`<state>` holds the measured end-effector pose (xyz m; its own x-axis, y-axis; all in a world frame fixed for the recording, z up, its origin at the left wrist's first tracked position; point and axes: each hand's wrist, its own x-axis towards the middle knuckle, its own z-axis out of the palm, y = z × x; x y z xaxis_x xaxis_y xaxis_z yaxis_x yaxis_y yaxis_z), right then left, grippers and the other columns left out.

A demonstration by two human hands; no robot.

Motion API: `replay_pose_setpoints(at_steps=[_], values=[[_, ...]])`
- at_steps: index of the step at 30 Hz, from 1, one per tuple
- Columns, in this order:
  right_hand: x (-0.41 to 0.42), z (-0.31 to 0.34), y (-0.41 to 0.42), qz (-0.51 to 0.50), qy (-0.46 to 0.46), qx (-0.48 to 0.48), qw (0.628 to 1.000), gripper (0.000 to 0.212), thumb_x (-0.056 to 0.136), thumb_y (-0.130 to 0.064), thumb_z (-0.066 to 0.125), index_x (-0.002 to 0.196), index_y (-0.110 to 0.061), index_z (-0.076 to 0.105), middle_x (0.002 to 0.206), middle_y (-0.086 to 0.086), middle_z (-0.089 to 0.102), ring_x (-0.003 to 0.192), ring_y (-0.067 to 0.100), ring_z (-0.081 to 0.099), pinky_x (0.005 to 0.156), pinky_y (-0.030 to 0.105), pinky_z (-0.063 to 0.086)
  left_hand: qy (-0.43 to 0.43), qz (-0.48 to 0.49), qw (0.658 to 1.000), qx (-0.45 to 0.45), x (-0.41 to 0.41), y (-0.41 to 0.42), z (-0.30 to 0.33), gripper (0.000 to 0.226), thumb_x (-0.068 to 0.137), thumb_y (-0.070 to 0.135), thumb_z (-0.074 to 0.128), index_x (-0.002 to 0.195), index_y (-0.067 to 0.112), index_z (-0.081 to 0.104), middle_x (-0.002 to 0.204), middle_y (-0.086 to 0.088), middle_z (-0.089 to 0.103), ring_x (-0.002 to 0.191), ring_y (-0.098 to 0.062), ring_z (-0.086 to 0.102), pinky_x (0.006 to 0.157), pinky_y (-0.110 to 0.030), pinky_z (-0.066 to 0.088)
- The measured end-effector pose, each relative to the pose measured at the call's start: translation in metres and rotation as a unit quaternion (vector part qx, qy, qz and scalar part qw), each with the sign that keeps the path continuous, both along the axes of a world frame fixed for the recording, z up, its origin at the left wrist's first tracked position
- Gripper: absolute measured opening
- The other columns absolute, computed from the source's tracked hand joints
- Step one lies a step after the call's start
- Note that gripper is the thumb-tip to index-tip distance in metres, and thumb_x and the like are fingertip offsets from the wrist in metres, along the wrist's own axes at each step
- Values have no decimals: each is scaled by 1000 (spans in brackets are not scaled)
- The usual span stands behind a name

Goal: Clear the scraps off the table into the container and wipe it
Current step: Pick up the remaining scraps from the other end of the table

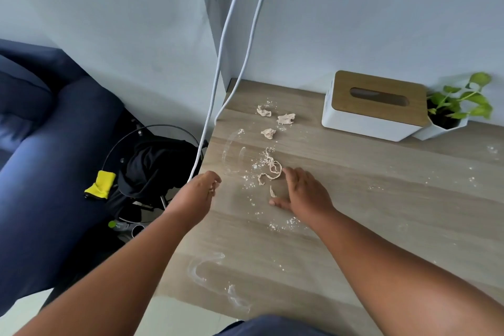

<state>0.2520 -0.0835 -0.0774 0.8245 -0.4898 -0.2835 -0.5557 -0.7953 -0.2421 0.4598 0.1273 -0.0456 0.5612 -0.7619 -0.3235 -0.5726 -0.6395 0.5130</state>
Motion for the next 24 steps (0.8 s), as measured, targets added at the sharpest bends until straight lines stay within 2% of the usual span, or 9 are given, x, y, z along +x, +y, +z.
replay_pose_setpoints(at_steps=[2,5,8,10,12,14,17,20,24], values=[[4,-1,-3,-2,-3,1,1000,101,85,-76,59,157,-13,27,140,12,48,124,30,51,95,38,49,-26,4,1000,-8,7,-11,5,14,106,20,47,115,22,58,95,9,60,86,-16,62,71,-30,47],[12,-1,-9,10,9,-8,1000,111,84,-78,59,162,-13,15,140,14,46,123,31,50,95,38,46,-61,-11,998,-6,15,-31,13,22,107,43,45,110,24,55,88,6,66,79,-22,65,67,-35,54],[18,-4,-14,17,-1,-16,1000,116,83,-78,60,164,-13,8,138,16,47,120,32,51,96,40,46,-92,-32,995,-9,18,-57,16,26,104,51,46,108,27,52,82,7,65,74,-25,65,59,-32,49],[19,-5,-16,18,-8,-26,999,116,81,-79,60,164,-14,13,134,17,50,117,33,54,96,41,46,-106,-52,993,-4,18,-77,15,30,103,53,47,118,28,52,94,4,69,83,-25,68,59,-31,44],[18,-7,-16,33,-44,-65,996,113,77,-78,66,161,-12,29,123,18,58,106,34,61,88,42,51,-115,-83,990,-5,20,-99,12,37,102,52,50,129,27,49,107,0,71,93,-26,69,64,-30,41],[18,-7,-15,45,-90,-111,989,103,71,-74,76,150,-12,51,104,17,64,88,34,65,74,41,55,-121,-110,986,-4,24,-123,9,41,101,51,52,136,29,45,112,-3,71,98,-27,69,68,-31,44],[21,-11,-13,39,-125,-141,981,74,74,-61,81,129,-14,66,90,11,63,76,32,62,64,40,54,-126,-135,983,13,30,-162,5,45,102,51,50,140,29,41,118,-5,69,103,-29,68,72,-34,48],[23,-12,-14,51,-126,-163,977,48,80,-47,80,114,-15,69,86,7,62,72,30,60,59,39,50,-139,-151,978,24,32,-192,-1,40,104,47,48,137,25,42,117,-10,68,101,-34,67,75,-39,53],[19,-20,-15,69,-144,-154,975,31,91,-34,69,115,-14,65,93,7,62,75,30,58,63,40,45,-135,-162,977,40,28,-210,-14,28,103,43,50,123,22,48,111,-10,66,96,-34,67,75,-40,55]])
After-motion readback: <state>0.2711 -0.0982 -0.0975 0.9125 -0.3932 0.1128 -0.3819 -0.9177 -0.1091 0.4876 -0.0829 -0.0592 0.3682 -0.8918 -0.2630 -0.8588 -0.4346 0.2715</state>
